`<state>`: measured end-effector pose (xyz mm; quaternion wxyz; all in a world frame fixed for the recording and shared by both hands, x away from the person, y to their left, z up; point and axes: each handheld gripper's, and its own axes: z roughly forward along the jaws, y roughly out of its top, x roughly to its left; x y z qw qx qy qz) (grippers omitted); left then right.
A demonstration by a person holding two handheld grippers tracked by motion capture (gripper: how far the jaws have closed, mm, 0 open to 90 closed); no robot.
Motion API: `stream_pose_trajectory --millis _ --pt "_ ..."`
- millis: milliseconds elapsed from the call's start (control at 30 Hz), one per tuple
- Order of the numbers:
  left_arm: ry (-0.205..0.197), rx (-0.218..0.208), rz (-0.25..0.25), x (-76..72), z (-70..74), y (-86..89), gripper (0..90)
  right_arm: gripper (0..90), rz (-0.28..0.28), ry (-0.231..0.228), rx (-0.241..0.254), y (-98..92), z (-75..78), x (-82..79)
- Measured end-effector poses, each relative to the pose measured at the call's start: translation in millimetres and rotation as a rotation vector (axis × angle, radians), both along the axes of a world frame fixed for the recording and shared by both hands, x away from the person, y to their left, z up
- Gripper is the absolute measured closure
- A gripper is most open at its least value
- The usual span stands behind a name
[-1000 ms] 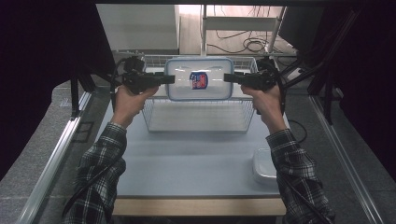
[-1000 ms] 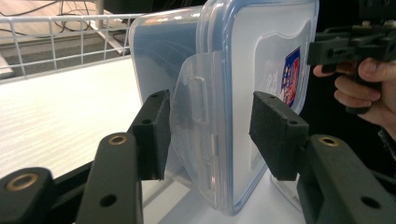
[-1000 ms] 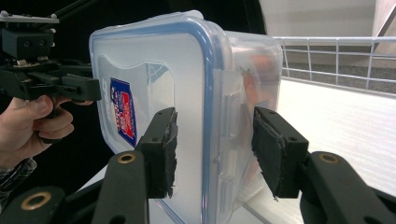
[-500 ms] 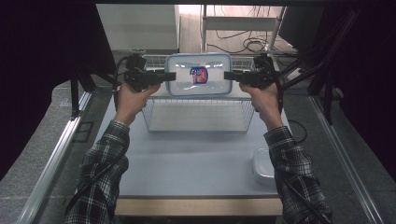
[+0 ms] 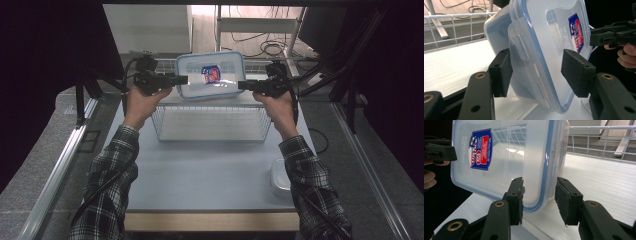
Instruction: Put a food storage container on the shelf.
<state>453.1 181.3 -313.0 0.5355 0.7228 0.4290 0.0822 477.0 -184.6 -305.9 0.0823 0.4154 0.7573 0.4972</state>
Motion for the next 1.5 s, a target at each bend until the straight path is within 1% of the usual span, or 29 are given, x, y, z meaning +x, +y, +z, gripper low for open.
stream_pose_trajectory --millis 33,100,167,200,233,267,300,333,367,400,433,467,600,733,900,967,1000,1033,1067,1100,1167,1233,1267,1300,1333,1367,1400,1467,1500 --pt "0.000 -0.001 -0.002 1.0 -0.2 0.6 42.3 58.7 0.000 0.000 0.000 0.0 0.0 0.0" --pt "0.005 -0.022 -0.004 4.1 -1.7 2.0 41.9 58.4 0.007 -0.003 -0.005 -0.2 0.9 -0.3" --pt "0.003 -0.026 -0.001 5.2 -2.4 2.4 41.7 58.2 0.008 -0.002 -0.004 -0.3 0.9 -0.2" --pt "0.003 -0.019 0.004 6.1 -2.9 2.3 39.5 57.2 0.007 0.003 0.004 -0.5 0.8 0.3" --pt "0.004 -0.014 0.009 6.7 -3.3 2.0 39.5 57.2 0.007 0.003 0.004 -0.5 0.8 0.3" --pt "0.004 0.004 0.020 7.8 -4.1 1.1 38.9 57.0 -0.004 0.000 0.004 -0.2 1.7 0.6" --pt "0.006 0.017 0.016 8.7 -4.9 0.6 38.9 57.0 -0.004 0.000 0.004 -0.2 1.7 0.6" --pt "0.010 0.031 0.018 9.7 -6.1 -1.0 40.4 59.2 -0.011 -0.005 0.028 -1.2 4.1 1.1" --pt "0.012 0.035 0.024 10.3 -7.0 -2.1 41.2 58.9 -0.016 -0.002 0.037 -0.9 5.4 1.3" --pt "0.008 0.008 0.040 10.8 -7.6 -1.8 43.2 59.1 -0.025 -0.008 0.028 -0.3 7.0 2.0" --pt "0.011 -0.009 0.035 12.6 -8.1 -1.1 43.2 59.1 -0.025 -0.008 0.028 -0.3 7.0 2.0" --pt "0.018 -0.021 0.034 14.0 -8.2 -0.6 43.3 59.1 -0.036 -0.014 0.007 1.3 10.2 3.0" --pt "0.013 -0.018 0.037 12.9 -7.7 -1.5 43.1 58.9 -0.037 -0.018 -0.004 2.3 12.0 3.6" --pt "0.015 -0.011 0.040 10.4 -6.9 -2.2 43.0 59.3 -0.038 -0.018 0.001 1.9 11.4 3.1" --pt "0.021 -0.016 0.021 6.2 -7.1 -0.5 43.2 59.7 -0.040 -0.018 -0.003 1.2 12.1 3.0" --pt "0.013 -0.007 0.030 5.6 -6.5 0.1 42.9 59.5 -0.043 -0.024 -0.004 1.6 12.1 2.1" --pt "-0.009 0.027 0.039 3.2 -4.7 -0.5 41.4 58.8 -0.042 -0.027 -0.004 1.7 12.3 1.3" --pt "-0.009 0.027 0.039 3.2 -4.7 -0.5 38.5 57.6 -0.039 -0.034 0.004 1.4 12.7 -0.1" --pt "-0.022 0.034 0.039 0.5 -3.3 -0.7 38.5 57.6 -0.039 -0.034 0.004 1.4 12.7 -0.1" --pt "-0.032 0.030 0.034 -2.1 -2.5 -0.5 34.8 54.3 -0.026 -0.051 0.028 -0.7 14.7 -5.2" --pt "-0.053 0.030 0.021 -9.0 -1.3 0.4 33.0 52.8 -0.023 -0.058 0.032 -1.3 15.6 -7.5" --pt "-0.072 0.033 0.015 -17.0 -1.8 1.3 29.5 49.5 -0.011 -0.077 0.029 -2.9 17.4 -14.9" --pt "-0.076 0.034 0.011 -20.8 -2.9 1.8 27.3 46.0 0.005 -0.091 0.030 -4.0 16.4 -21.3" --pt "-0.077 0.035 0.009 -23.5 -3.9 1.9 27.3 46.0 0.005 -0.091 0.030 -4.0 16.4 -21.3" --pt "-0.078 0.037 0.005 -28.1 -5.9 1.9 23.5 42.3 0.016 -0.107 0.024 -4.5 13.4 -27.3" --pt "-0.081 0.041 0.004 -31.0 -7.3 1.7 22.1 40.7 0.017 -0.111 0.020 -4.7 12.0 -29.6" --pt "-0.083 0.050 -0.001 -34.9 -9.2 1.3 22.1 40.7 0.017 -0.111 0.020 -4.7 12.0 -29.6" --pt "-0.092 0.067 -0.009 -44.4 -13.5 -0.3 18.9 37.5 0.029 -0.119 0.012 -5.5 7.1 -35.8" --pt "-0.095 0.072 -0.015 -48.4 -15.6 -1.1 15.7 34.1 0.038 -0.125 0.011 -6.4 2.7 -41.6"
